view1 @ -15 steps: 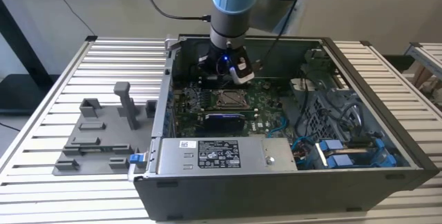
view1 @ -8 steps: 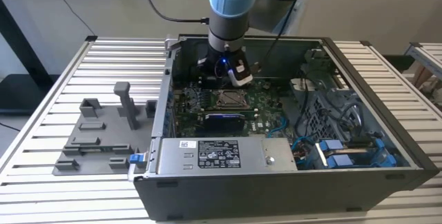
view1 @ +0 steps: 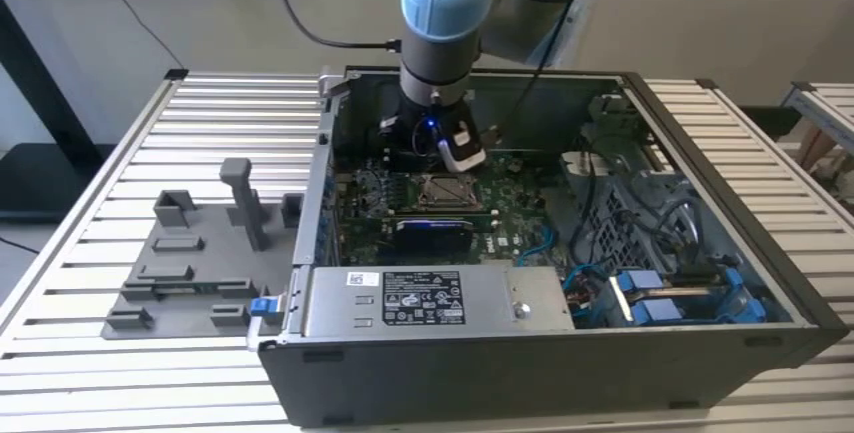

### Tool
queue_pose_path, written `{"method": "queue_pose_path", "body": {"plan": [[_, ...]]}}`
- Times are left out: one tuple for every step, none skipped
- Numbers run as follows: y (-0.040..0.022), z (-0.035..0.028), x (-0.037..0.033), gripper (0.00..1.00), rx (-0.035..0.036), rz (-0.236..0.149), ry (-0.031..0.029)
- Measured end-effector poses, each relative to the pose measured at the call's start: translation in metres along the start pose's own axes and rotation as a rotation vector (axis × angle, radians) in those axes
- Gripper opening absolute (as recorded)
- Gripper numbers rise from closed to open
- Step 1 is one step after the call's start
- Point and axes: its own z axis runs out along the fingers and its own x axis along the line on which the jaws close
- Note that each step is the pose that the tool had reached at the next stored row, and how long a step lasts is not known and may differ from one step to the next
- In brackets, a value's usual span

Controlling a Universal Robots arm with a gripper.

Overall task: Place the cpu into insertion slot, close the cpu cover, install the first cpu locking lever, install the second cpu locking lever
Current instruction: 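Install the first cpu locking lever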

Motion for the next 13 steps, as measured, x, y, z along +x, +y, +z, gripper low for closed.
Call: {"method": "queue_pose_path", "body": {"plan": [[-0.0005,0.0003,0.0002,0.11,0.0000,0.000,-0.0003],[-0.0009,0.0007,0.0003,0.11,0.0003,0.001,-0.0005],[-0.0013,0.0010,0.0005,0.11,0.0005,0.001,-0.0006],[-0.0018,0.0013,0.0006,0.11,0.0006,0.002,-0.0009],[-0.0024,0.0015,0.0007,0.11,0.0009,0.002,-0.0010],[-0.0030,0.0016,0.0008,0.11,0.0011,0.003,-0.0013],[-0.0033,0.0019,0.0008,0.11,0.0013,0.004,-0.0016],[-0.0035,0.0020,0.0008,0.11,0.0017,0.004,-0.0019],[-0.0038,0.0022,0.0008,0.11,0.0022,0.005,-0.0022],[-0.0041,0.0024,0.0008,0.11,0.0028,0.006,-0.0024],[-0.0043,0.0025,0.0007,0.11,0.0037,0.006,-0.0026],[-0.0043,0.0027,0.0007,0.11,0.0047,0.006,-0.0027],[-0.0043,0.0027,0.0007,0.11,0.0048,0.006,-0.0026]]}}
